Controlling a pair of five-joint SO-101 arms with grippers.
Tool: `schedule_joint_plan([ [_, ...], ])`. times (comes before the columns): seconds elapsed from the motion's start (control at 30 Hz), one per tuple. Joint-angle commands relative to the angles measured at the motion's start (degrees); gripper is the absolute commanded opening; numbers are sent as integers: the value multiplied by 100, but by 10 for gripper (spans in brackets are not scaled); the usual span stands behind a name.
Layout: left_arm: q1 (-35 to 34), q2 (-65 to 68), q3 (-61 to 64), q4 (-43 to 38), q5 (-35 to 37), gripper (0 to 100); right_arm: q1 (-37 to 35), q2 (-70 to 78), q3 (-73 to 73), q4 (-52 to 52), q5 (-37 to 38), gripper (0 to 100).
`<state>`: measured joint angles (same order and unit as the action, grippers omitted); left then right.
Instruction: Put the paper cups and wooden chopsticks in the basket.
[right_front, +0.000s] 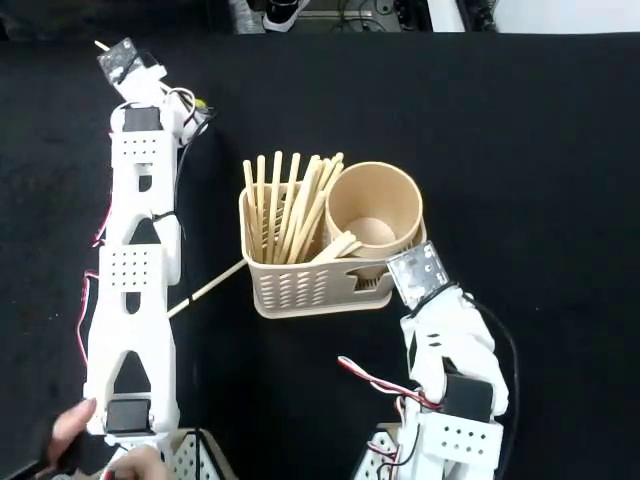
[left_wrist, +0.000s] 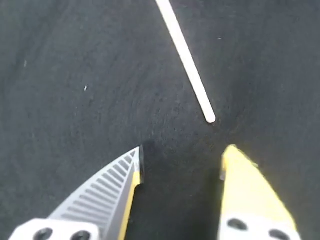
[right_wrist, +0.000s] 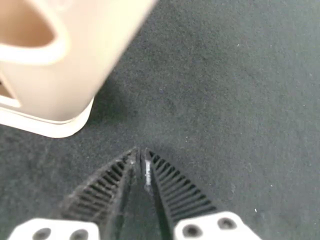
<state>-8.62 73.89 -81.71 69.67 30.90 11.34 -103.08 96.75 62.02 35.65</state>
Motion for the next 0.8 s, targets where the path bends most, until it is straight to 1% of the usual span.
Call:
schedule_joint_plan([
  [0.0, 57, -466, -84, 0, 237, 327, -18, -233, -13, 26, 44, 12],
  [0.1, 66, -457, -84, 53, -501, 342, -18, -233, -13, 26, 44, 12],
  [0.2, -154, -448, -92, -18, -659, 315, -18, -233, -13, 26, 44, 12],
  [0.27, -286, -431, -92, -149, -782, 281, -18, -233, -13, 26, 44, 12],
  [0.33, -426, -422, -92, -343, -1002, 227, -18, -233, -13, 26, 44, 12],
  [0.4, -532, -422, -92, -457, -1389, 167, -18, -233, -13, 26, 44, 12],
  [0.47, -620, -431, -92, -404, -1846, 120, -18, -233, -13, 26, 44, 12],
  [0.53, -655, -413, -92, -352, -2198, 98, -18, -233, -13, 26, 44, 12],
  [0.57, -655, -404, -92, -334, -2277, 98, -18, -233, -13, 26, 44, 12],
  [0.63, -629, -404, -40, -281, -2207, 97, -18, -233, -13, 26, 44, 12],
  [0.77, -655, -404, -75, -273, -1705, 98, -18, -233, -13, 26, 44, 12],
])
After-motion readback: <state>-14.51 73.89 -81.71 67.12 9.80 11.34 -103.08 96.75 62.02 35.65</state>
